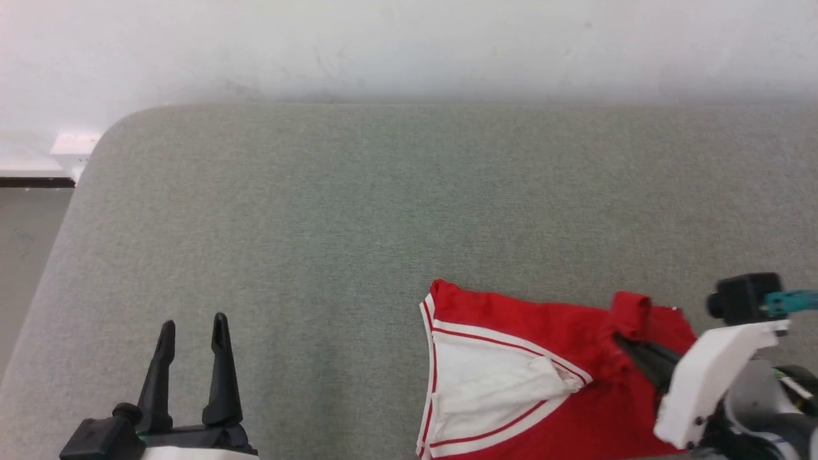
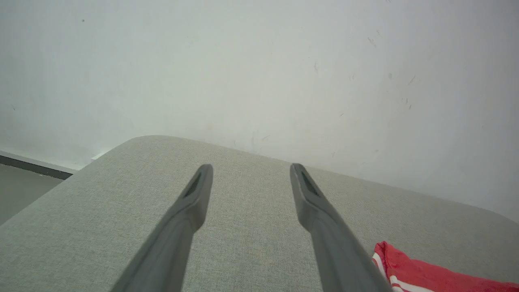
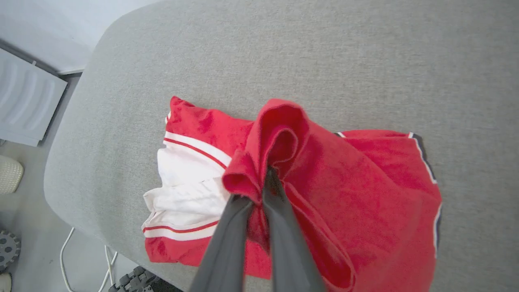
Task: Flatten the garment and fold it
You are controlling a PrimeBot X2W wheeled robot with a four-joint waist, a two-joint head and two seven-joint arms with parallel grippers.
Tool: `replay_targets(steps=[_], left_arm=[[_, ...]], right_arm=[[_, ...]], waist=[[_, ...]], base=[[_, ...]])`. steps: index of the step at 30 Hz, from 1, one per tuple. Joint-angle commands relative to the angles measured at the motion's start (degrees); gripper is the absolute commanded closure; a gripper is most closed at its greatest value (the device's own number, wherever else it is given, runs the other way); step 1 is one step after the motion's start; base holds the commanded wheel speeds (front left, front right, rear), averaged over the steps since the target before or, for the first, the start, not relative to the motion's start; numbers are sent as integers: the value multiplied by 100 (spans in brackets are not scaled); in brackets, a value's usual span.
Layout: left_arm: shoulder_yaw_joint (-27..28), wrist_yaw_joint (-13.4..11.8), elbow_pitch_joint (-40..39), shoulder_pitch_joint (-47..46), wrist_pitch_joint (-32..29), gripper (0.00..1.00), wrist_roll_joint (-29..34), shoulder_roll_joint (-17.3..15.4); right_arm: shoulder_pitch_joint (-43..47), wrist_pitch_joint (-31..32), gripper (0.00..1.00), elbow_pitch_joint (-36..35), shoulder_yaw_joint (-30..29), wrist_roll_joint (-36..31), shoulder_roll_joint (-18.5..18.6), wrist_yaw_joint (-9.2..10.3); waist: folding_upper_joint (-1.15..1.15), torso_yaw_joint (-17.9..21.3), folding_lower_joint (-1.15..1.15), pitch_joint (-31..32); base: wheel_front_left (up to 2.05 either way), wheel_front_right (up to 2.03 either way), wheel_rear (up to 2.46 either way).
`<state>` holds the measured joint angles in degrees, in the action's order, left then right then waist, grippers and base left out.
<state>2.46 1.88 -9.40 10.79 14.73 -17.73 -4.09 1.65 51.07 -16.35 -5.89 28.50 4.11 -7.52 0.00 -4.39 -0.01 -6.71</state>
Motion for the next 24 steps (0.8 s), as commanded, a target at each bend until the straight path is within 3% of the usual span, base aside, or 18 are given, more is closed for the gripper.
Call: replay_targets(steps=[1, 13, 24], left_arm=[[-11, -3, 26, 58, 27, 0, -35, 20], [-85, -42, 104, 151, 27, 0, -76, 49], [-194, -53, 165, 86, 27, 0, -133, 72]], right_arm=[[-66, 32, 100, -22, 177, 25, -33, 3], [-385, -6, 100, 667, 1408, -84, -89, 3], [-1047, -587, 100, 2356, 1899, -470, -121, 3]], waist=[[0, -120, 1, 83], [0, -424, 1, 315], [0, -655, 1, 281]], base=[[0, 0, 0], [0, 0, 0], [0, 0, 0]])
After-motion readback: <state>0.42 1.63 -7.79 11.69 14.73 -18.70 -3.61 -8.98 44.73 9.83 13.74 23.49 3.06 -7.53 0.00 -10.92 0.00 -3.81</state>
